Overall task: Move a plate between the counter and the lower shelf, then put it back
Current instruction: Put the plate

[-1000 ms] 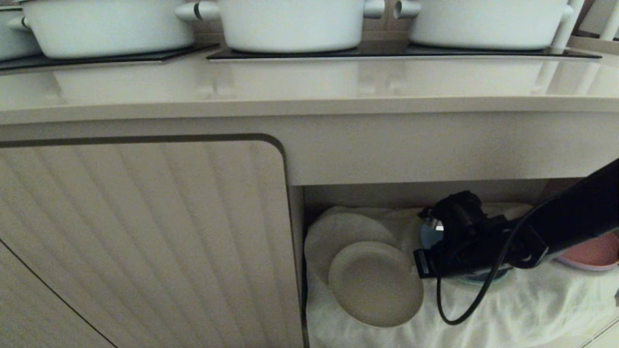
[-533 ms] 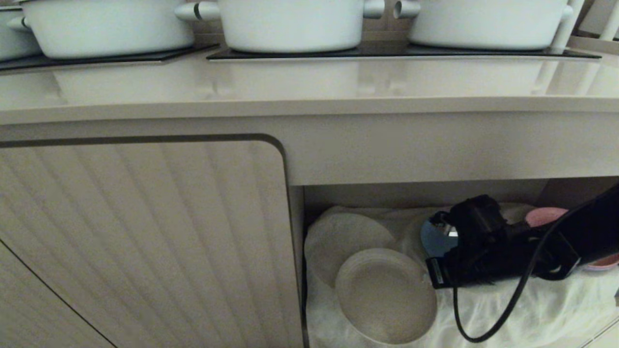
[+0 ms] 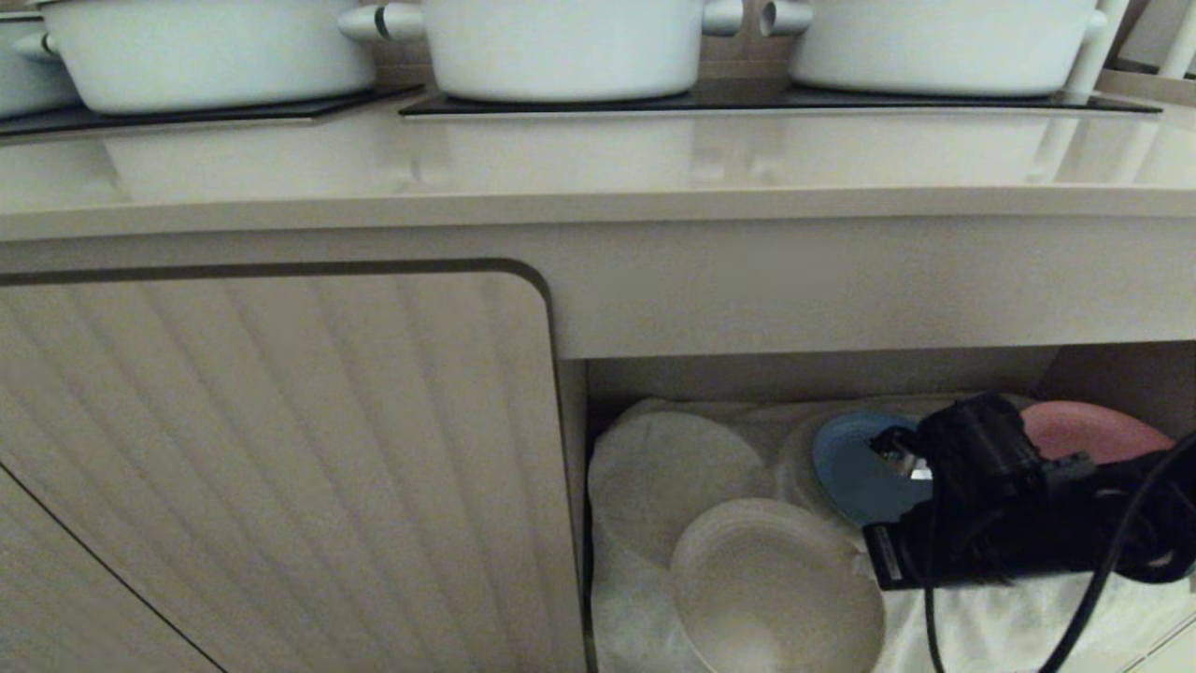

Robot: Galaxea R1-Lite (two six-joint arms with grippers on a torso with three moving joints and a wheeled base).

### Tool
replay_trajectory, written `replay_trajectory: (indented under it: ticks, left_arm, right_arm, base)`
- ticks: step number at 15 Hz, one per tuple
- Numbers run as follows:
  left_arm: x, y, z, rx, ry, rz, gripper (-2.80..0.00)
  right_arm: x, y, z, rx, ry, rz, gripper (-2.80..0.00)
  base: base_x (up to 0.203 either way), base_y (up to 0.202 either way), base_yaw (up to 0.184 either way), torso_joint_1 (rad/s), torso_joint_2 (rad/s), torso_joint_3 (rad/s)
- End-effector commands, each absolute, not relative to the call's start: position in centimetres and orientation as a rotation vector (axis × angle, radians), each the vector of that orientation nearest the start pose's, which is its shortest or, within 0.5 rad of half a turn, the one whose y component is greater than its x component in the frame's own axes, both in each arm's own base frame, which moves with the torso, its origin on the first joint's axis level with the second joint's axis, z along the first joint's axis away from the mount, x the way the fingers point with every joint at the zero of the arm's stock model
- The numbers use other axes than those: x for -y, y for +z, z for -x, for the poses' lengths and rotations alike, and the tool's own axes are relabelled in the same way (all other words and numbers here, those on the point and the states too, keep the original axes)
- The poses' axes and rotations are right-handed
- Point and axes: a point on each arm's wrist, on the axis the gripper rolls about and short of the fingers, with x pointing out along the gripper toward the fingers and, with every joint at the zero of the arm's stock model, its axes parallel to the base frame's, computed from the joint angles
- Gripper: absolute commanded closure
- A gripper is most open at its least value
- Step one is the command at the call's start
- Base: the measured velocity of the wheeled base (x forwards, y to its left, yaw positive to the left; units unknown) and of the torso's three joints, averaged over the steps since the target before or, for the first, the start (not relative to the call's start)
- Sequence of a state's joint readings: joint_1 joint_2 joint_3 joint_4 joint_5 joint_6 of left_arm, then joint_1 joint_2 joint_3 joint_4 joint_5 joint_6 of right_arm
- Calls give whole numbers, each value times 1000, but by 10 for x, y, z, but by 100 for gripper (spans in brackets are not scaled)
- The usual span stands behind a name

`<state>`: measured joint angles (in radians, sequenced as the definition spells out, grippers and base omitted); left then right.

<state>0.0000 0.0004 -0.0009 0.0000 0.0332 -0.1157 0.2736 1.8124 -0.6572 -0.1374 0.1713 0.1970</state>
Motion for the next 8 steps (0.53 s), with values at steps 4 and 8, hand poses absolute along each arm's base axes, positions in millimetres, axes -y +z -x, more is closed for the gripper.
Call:
replay_trajectory:
  ticks: [4, 8]
  left_arm:
    - [-1, 76, 23, 2, 34, 117, 0]
    - [-1, 76, 23, 2, 34, 118, 0]
  right_arm:
    - [-64, 83, -221, -1057, 297, -132, 0]
    - [-57, 91, -198, -1032, 297, -139, 0]
  base:
    - [0, 0, 0, 0, 0, 0]
    - [0, 0, 0, 0, 0, 0]
